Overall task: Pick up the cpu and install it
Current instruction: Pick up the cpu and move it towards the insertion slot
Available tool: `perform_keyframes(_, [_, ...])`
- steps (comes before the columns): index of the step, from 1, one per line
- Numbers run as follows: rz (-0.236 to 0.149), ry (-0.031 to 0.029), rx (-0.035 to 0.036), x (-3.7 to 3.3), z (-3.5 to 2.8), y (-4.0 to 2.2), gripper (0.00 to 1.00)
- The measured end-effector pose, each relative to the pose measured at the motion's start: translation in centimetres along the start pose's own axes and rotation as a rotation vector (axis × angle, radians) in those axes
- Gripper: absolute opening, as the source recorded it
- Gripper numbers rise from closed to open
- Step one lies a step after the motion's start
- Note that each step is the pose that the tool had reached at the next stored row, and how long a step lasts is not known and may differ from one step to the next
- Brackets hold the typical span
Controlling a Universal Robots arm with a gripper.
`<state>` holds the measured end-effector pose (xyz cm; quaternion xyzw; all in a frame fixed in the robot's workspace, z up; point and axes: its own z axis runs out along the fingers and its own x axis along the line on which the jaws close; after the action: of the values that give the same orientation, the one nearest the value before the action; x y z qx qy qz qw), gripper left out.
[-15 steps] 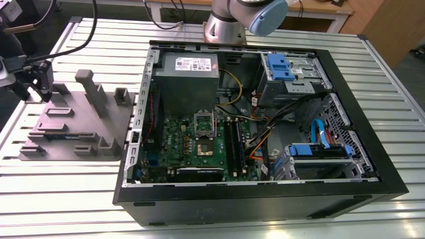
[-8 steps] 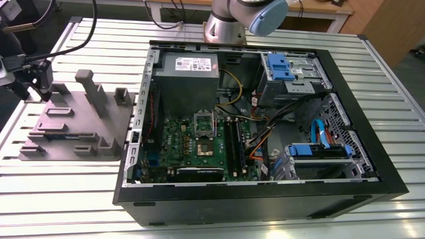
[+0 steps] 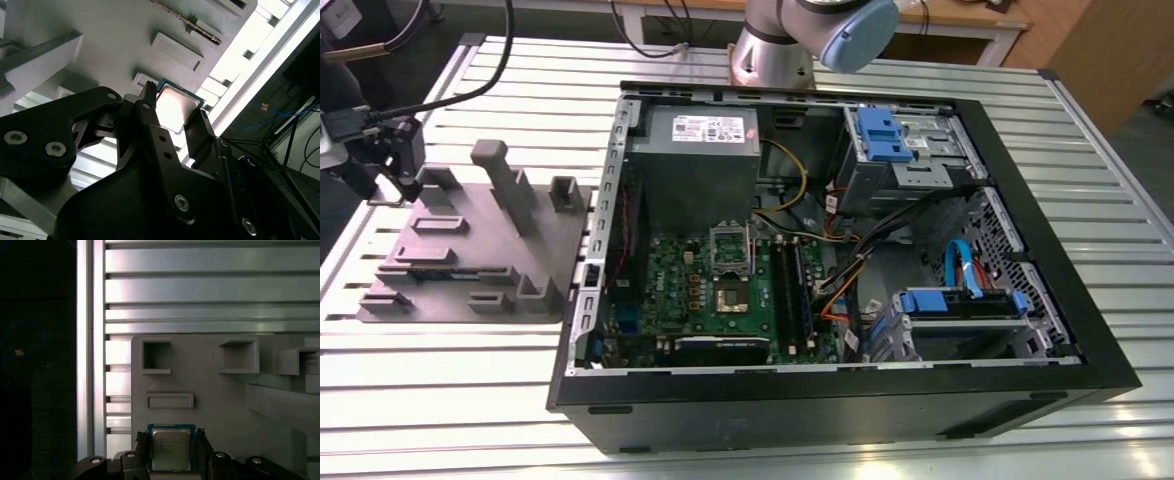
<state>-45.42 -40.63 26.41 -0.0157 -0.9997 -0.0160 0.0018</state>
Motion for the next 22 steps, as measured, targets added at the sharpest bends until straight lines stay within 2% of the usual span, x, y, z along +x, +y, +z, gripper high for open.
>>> perform_keyframes(12, [0.0,0.0002,0.0001,0.0,-0.25,0.01,0.47])
perform_keyframes(22, [0.0,0.0002,0.0001,0.0,-0.84,0.03,0.47])
